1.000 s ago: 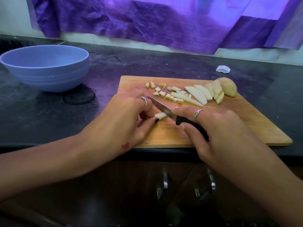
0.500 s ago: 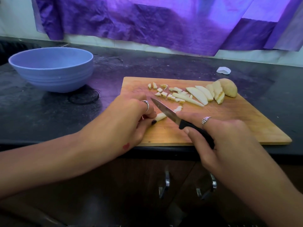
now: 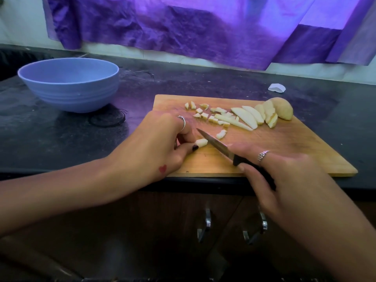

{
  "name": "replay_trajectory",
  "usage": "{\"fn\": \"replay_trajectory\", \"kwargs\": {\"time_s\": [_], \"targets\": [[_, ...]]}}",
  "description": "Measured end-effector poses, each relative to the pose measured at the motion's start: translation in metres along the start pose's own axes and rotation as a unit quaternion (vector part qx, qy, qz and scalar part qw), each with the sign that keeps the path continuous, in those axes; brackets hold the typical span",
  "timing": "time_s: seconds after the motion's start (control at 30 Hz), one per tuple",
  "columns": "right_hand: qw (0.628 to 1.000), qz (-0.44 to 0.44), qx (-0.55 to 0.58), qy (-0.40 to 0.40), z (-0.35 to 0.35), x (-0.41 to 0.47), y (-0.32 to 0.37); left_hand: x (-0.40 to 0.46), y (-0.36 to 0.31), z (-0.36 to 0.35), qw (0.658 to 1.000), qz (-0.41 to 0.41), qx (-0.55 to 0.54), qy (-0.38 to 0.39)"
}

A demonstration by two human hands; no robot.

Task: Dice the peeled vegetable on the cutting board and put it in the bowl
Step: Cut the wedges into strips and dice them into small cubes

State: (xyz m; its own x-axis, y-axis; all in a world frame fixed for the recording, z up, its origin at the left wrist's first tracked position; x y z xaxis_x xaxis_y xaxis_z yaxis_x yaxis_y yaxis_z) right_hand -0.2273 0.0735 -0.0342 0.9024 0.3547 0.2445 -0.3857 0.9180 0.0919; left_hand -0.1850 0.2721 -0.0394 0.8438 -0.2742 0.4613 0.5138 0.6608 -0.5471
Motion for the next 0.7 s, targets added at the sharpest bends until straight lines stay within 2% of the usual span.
{"fn": "replay_trajectory", "kwargs": {"time_s": [0.17,0.27,0.53,0.7], "targets": [[0.997,-0.01,0.008,-0.074,-0.002,0.007,0.0,0.004,-0.001,-0.003,1.0,0.005,-0.011,-0.014],[0.999,-0.008,0.028,-0.042,-0.002,0.011,0.007,0.006,0.0,-0.005,1.0,0.011,-0.012,-0.017],[1.0,0.012,-0.017,-0.016,-0.002,0.037,0.013,0.007,0.003,-0.008,1.0,0.002,-0.012,-0.008],[0.999,0.011,-0.025,0.025,0.004,0.013,0.008,0.005,0.002,-0.011,1.0,0.006,-0.019,-0.019]]}}
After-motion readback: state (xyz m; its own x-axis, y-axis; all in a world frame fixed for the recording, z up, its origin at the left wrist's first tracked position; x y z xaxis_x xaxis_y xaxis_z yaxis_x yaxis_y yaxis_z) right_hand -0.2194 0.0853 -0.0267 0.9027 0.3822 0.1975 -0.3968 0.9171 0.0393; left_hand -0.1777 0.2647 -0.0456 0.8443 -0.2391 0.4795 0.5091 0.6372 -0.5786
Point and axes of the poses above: each hand's wrist, its own x-axis towards the middle knuckle, its own z-axis out of the back of the hand, y = z × x, the point moved 1 cm from there along x, towards the middle knuckle, and after that the axes turned 11 degrees about -x, right-handed, at the moved point
